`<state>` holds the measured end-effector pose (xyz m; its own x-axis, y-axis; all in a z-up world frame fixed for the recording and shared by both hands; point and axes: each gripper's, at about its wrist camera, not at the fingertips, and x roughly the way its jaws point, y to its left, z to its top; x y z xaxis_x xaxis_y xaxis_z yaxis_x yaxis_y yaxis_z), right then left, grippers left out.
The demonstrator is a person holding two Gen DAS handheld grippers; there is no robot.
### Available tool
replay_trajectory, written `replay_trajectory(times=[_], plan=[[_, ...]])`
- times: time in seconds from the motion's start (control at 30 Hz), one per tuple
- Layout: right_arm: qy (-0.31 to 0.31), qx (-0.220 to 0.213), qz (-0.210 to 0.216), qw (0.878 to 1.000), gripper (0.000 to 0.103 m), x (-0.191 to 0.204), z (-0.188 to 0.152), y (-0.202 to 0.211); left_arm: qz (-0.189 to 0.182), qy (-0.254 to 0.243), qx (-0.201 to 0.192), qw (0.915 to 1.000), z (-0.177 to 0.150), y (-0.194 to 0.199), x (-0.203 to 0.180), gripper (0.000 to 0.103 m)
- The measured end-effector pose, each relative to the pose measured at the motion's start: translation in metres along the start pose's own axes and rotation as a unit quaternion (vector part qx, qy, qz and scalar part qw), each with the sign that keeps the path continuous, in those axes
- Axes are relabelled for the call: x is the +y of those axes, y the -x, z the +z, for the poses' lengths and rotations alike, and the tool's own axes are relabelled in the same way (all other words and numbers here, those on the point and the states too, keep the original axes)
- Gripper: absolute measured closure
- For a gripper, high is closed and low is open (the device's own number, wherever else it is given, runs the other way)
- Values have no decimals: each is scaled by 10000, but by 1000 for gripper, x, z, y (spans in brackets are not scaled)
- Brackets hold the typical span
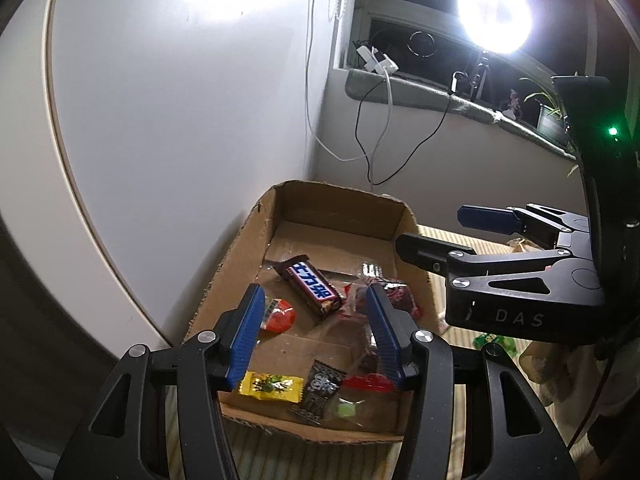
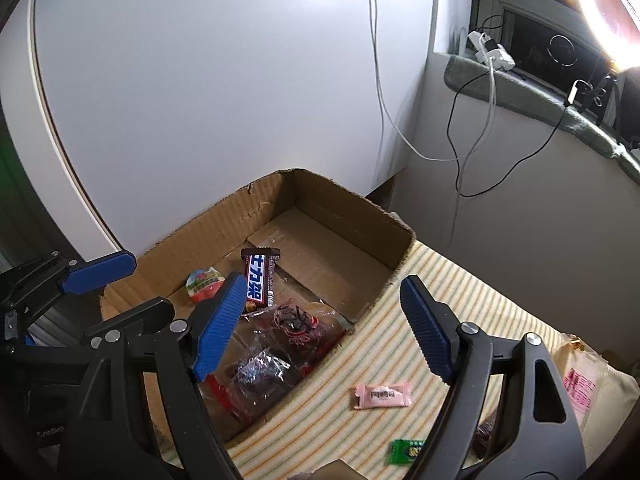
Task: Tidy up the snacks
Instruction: 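Move both open tools back over the remaining snacks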
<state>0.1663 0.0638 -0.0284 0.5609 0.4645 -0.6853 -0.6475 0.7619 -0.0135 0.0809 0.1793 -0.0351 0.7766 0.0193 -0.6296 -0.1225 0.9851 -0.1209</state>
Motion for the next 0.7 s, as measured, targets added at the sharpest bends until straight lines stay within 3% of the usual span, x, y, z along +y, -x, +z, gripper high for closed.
replay_trajectory(times=[0.37, 0.7], plan=[[-166, -235, -162, 9995, 21, -25, -22, 46, -199, -170, -103, 9996, -5, 20, -29, 51], [-487, -225, -537, 9971, 21, -85, -61, 85, -566, -394, -25, 9976, -11, 20, -71, 51]])
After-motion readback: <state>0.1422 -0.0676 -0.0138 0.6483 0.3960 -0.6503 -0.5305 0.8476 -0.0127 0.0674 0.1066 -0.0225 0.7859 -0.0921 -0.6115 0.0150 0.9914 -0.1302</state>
